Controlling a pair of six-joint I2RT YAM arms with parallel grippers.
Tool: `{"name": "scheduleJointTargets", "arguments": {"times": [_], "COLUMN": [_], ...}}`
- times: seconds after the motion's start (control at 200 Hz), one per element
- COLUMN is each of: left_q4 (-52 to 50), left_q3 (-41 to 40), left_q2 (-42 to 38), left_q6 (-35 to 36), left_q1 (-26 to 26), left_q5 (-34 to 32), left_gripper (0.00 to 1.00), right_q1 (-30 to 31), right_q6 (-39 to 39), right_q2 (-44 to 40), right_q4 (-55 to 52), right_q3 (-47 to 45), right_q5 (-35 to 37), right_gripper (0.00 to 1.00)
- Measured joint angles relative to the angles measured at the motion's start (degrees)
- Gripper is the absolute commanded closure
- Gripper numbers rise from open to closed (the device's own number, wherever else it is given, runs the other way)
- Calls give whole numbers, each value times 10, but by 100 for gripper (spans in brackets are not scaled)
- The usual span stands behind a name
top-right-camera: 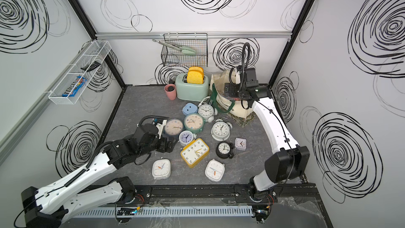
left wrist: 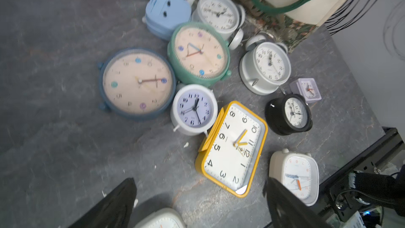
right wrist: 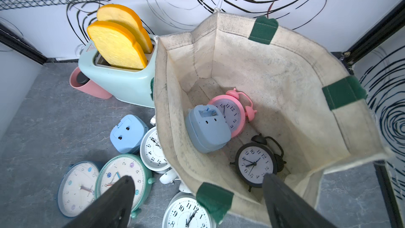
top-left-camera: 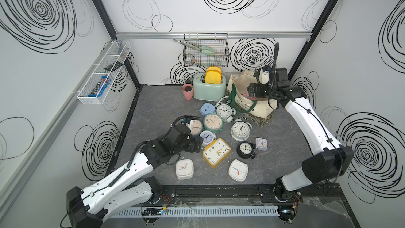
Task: Put the alarm clock into the canvas bag
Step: Place the alarm at the canvas bag, then pick up the alarm from the center of the board.
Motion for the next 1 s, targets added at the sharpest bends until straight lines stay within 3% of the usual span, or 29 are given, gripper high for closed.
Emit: {"name": "scheduleJointTargets", "arguments": {"times": [0.37,0.585,1.001], "left_q4": [-134,-144,-156], "left_q3": [-68,-70,-70], "left_q2": [38,62,129], "left_q6": [-183,-234,-294], "left_q1": [-40,-75,-81], "left_q5": [16,26,21], "left_gripper": [4,4,4], "right_q1": [86,125,145], "right_q6": [9,10,10], "right_q2": [-144,-199,-219], "right_q4": [54,54,59], "right_q3": [-130,-184,-205], "right_q5": [5,5,-13], "right_gripper": [3,3,3]}}
